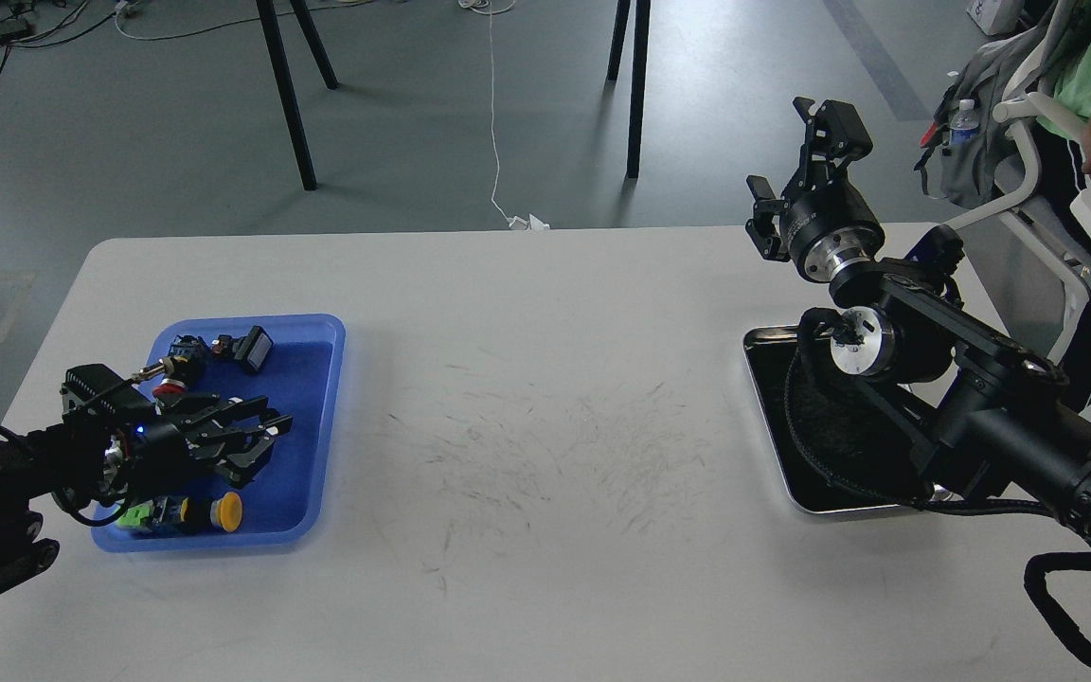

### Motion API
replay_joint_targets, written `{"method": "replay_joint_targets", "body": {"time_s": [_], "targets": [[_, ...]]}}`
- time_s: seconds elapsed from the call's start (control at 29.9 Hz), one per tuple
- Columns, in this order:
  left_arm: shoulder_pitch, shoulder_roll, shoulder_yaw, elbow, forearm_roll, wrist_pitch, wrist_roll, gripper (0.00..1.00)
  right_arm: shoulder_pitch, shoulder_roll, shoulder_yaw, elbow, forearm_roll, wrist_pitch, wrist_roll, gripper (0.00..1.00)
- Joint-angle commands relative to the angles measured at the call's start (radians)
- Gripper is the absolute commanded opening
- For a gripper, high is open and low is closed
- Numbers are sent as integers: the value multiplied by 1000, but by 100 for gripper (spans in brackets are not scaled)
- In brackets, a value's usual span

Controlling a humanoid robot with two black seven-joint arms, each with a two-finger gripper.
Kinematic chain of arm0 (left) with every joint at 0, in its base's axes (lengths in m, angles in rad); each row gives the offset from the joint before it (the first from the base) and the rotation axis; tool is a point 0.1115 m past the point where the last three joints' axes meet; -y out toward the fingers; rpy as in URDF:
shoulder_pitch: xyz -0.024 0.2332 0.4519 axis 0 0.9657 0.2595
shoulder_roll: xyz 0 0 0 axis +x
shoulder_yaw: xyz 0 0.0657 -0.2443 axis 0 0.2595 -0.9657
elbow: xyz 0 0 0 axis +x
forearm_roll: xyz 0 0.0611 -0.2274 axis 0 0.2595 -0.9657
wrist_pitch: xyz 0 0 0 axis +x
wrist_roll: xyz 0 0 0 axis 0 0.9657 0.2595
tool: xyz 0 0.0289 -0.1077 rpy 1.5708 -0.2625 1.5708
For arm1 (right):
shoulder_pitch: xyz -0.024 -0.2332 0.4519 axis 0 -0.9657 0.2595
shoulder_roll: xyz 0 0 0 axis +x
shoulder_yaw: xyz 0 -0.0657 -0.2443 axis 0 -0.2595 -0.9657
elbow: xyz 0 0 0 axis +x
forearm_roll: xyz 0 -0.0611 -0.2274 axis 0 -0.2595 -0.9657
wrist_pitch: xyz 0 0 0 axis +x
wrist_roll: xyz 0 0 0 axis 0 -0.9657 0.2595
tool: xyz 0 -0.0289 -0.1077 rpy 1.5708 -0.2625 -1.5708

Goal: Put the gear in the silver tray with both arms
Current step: 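Lower the left gripper into the blue tray and grasp a black gear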

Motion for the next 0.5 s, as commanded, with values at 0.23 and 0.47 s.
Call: {"method": "replay_joint_targets", "body": {"time_s": [0.23, 0.47], "targets": [[1, -2, 0, 0, 0, 0, 0, 22, 0, -2, 0, 0, 0, 0, 0, 99], [-5, 58, -14, -30, -12, 1, 0, 16, 0, -1, -2, -2, 0, 0, 0, 99]]}}
